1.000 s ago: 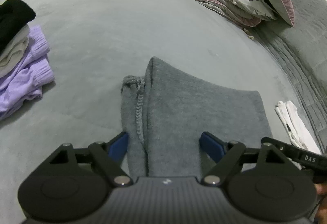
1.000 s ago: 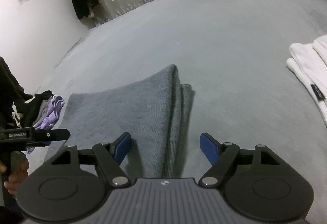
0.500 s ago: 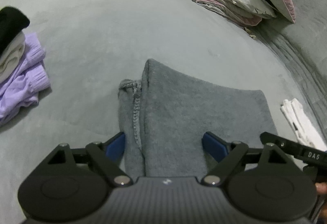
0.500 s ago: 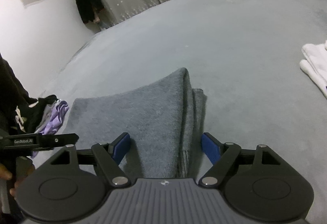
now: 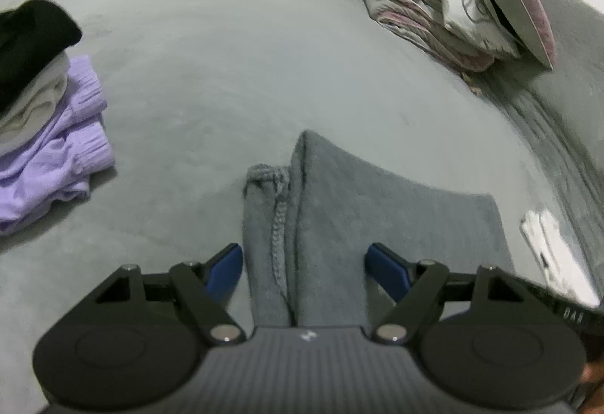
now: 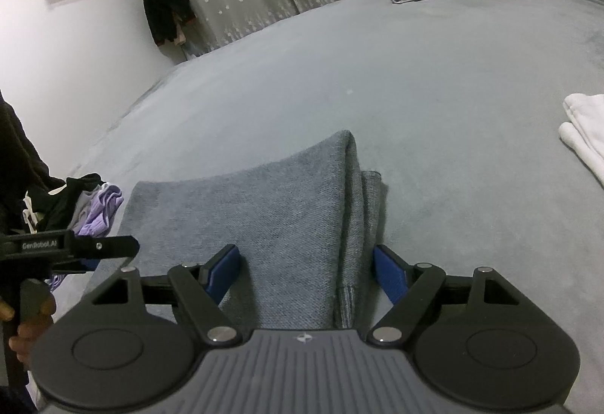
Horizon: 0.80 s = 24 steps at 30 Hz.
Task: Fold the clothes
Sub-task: 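Move the left gripper to the sweater's folded edge and close on it, then close the right gripper on the sweater edge while the left gripper holds it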
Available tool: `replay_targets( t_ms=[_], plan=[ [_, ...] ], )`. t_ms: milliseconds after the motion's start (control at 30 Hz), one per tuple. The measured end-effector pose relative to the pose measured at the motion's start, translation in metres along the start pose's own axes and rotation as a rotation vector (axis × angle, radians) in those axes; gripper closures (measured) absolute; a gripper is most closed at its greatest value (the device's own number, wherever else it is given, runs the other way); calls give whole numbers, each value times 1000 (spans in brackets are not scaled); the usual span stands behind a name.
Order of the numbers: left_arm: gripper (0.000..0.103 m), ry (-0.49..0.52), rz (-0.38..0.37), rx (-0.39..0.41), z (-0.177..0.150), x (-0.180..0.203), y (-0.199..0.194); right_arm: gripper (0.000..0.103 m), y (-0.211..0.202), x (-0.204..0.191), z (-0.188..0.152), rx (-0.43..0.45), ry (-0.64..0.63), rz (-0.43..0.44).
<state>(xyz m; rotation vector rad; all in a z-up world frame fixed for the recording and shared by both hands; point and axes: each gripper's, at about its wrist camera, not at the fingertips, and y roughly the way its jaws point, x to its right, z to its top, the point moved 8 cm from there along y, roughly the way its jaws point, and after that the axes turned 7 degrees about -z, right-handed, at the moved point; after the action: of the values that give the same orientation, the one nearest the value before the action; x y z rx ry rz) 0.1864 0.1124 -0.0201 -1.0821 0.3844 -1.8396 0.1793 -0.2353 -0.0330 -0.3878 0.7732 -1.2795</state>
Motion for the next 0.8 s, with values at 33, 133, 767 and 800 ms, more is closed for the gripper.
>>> replay_targets(
  t_ms=[33, 133, 767, 800],
  plan=[
    [28, -17, -7, 4, 2, -2, 1, 25, 1, -1, 0, -1, 0, -1],
    [35, -50, -19, 14, 7, -7, 5, 25, 1, -2, 0, -1, -1, -4],
    [80, 167, 104, 65, 4, 24, -4, 25, 4, -2, 5, -9, -12, -5],
    [79, 155, 101, 60, 5, 22, -3, 25, 5, -2, 5, -7, -9, -4]
  ],
)
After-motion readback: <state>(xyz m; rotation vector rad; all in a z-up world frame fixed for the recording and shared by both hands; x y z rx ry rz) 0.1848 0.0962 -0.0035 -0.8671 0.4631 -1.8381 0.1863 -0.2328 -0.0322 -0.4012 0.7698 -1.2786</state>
